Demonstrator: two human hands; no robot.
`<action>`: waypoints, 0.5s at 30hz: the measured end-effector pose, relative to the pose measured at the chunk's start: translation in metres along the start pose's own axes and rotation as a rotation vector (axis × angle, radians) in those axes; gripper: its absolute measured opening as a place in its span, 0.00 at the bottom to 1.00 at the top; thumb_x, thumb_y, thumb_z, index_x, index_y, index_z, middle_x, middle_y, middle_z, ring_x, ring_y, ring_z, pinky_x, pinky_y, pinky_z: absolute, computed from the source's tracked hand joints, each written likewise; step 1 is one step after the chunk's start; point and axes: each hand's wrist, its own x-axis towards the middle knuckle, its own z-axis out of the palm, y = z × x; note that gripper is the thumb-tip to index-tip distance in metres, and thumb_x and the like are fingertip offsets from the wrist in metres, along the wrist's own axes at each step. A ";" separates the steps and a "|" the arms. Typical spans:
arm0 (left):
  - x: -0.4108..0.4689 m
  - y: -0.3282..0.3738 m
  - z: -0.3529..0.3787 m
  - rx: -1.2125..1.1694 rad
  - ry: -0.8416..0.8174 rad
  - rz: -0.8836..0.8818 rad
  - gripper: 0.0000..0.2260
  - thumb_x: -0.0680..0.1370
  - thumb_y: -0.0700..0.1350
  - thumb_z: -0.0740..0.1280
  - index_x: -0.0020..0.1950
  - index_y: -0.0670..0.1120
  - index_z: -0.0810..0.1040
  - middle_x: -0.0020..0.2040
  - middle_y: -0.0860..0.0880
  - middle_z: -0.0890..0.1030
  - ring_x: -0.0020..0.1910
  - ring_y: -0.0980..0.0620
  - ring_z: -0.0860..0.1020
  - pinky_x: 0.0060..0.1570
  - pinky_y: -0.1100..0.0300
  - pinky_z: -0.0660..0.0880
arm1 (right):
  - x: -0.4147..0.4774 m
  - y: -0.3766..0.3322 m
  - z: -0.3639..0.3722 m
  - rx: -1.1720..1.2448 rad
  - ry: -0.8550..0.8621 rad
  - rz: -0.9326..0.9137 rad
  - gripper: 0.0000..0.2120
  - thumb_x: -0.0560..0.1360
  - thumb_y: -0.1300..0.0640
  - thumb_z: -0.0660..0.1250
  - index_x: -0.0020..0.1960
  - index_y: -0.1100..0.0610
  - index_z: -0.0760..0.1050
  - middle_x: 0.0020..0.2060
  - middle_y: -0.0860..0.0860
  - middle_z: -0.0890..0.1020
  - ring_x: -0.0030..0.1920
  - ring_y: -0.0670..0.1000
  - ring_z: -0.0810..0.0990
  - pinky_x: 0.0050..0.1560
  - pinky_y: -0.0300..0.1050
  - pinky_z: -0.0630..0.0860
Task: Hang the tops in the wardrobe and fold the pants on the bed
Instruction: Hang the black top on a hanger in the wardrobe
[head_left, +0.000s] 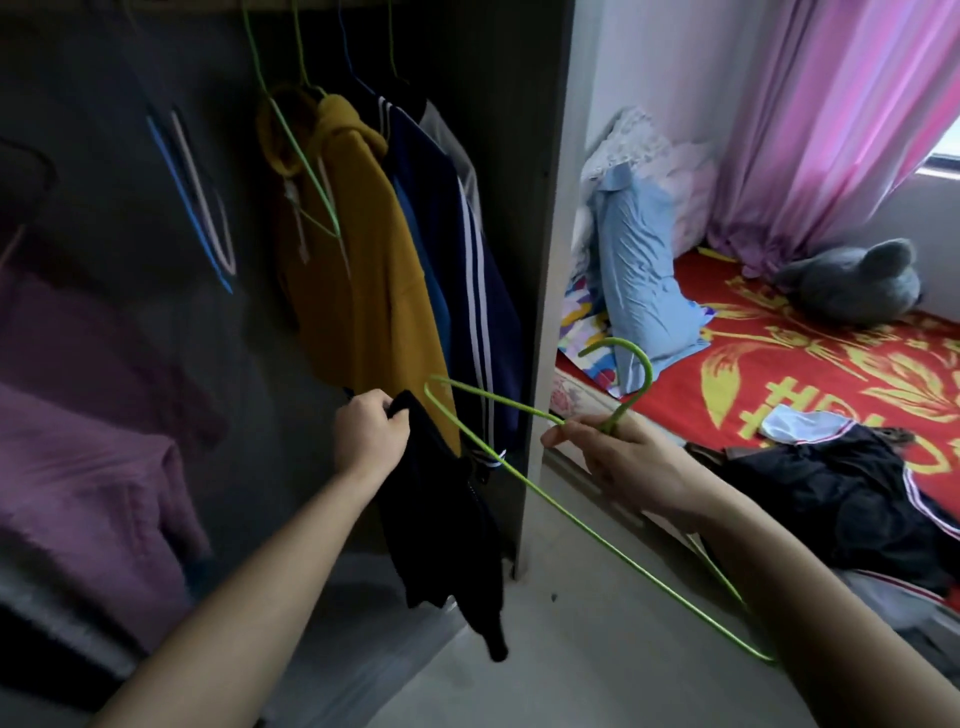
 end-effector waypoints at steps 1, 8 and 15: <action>0.003 0.004 0.001 0.006 0.000 -0.003 0.12 0.75 0.43 0.70 0.33 0.49 0.72 0.29 0.54 0.75 0.30 0.51 0.74 0.33 0.59 0.68 | -0.002 -0.003 -0.004 -0.022 -0.038 -0.008 0.14 0.84 0.51 0.60 0.50 0.49 0.84 0.26 0.47 0.67 0.26 0.46 0.65 0.25 0.38 0.64; 0.012 0.017 -0.004 -0.013 0.030 0.004 0.09 0.74 0.40 0.72 0.38 0.50 0.76 0.32 0.56 0.76 0.32 0.58 0.76 0.25 0.72 0.63 | 0.003 0.001 -0.009 0.059 -0.140 -0.007 0.15 0.84 0.50 0.60 0.48 0.49 0.84 0.24 0.48 0.67 0.23 0.46 0.63 0.21 0.37 0.60; 0.000 0.049 -0.024 -0.072 0.030 0.131 0.11 0.74 0.39 0.73 0.38 0.53 0.75 0.30 0.56 0.78 0.29 0.65 0.77 0.25 0.75 0.68 | 0.017 -0.004 0.014 -0.090 -0.111 -0.104 0.15 0.83 0.51 0.58 0.50 0.51 0.83 0.27 0.40 0.77 0.29 0.39 0.73 0.30 0.29 0.67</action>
